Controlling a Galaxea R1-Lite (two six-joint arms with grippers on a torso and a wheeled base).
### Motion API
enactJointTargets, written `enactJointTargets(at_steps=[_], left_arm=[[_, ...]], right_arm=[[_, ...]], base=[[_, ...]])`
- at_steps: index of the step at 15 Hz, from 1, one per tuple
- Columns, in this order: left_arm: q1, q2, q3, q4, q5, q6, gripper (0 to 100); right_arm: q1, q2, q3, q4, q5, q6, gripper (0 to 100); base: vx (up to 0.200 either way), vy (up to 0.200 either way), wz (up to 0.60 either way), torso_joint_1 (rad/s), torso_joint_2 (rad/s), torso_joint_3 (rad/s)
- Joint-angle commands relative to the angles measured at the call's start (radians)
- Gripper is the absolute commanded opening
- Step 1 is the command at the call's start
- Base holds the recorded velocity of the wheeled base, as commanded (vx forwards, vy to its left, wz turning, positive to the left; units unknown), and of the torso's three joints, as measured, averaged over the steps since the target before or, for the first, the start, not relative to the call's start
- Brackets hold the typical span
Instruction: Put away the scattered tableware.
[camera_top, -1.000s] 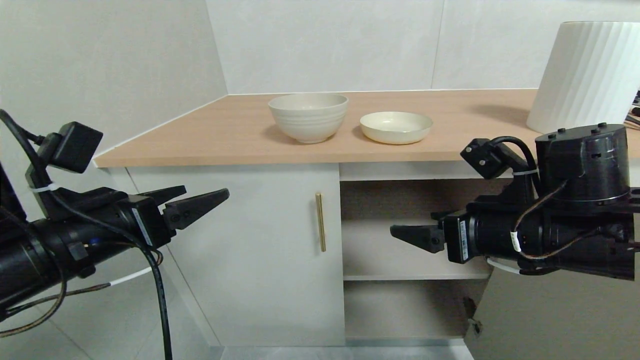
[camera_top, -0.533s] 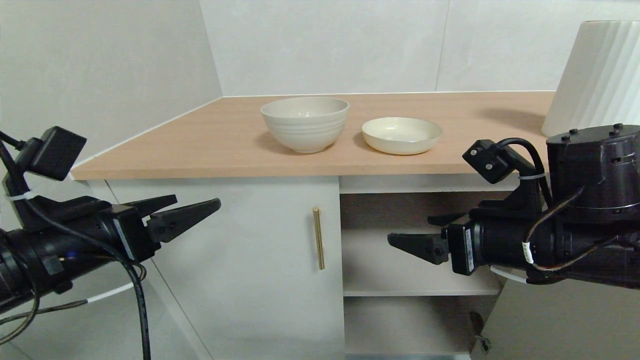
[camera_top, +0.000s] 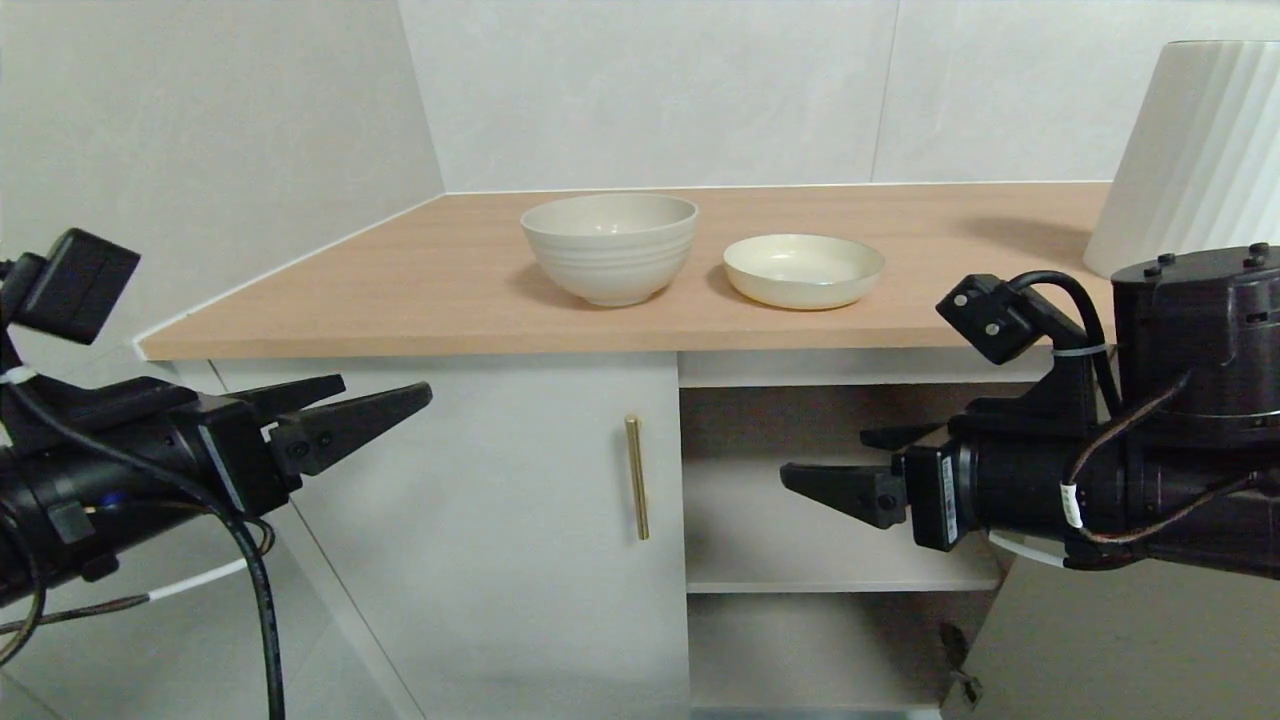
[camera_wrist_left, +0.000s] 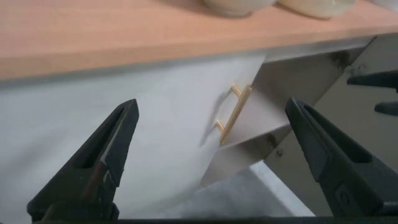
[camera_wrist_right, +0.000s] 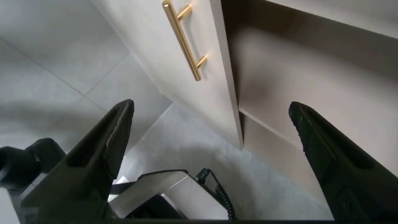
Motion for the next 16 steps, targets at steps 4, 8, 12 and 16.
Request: enactJointTargets(at_steps=[4, 8, 12, 16], left_arm=[[0.0, 0.044, -0.045, 0.002, 0.009, -0.002, 100], [0.0, 0.073, -0.052, 0.001, 0.009, -0.001, 100], [0.003, 0.129, -0.07, -0.001, 0.011, -0.001, 100], [0.003, 0.218, -0.091, -0.002, 0.004, -0.005, 100]], right_arm=[[-0.001, -0.004, -0.001, 0.0, -0.001, -0.002, 100], [-0.004, -0.003, -0.001, 0.0, -0.003, -0.002, 100], [-0.009, -0.003, -0.001, 0.0, -0.003, -0.002, 100], [-0.024, 0.013, -0.005, 0.0, -0.003, -0.002, 100]], base=[[0.0, 0.0, 0.0, 0.039, -0.18, -0.175], [0.0, 0.0, 0.0, 0.156, -0.47, -0.296], [0.0, 0.0, 0.0, 0.176, -0.48, -0.294], [0.0, 0.0, 0.0, 0.193, -0.48, -0.283]])
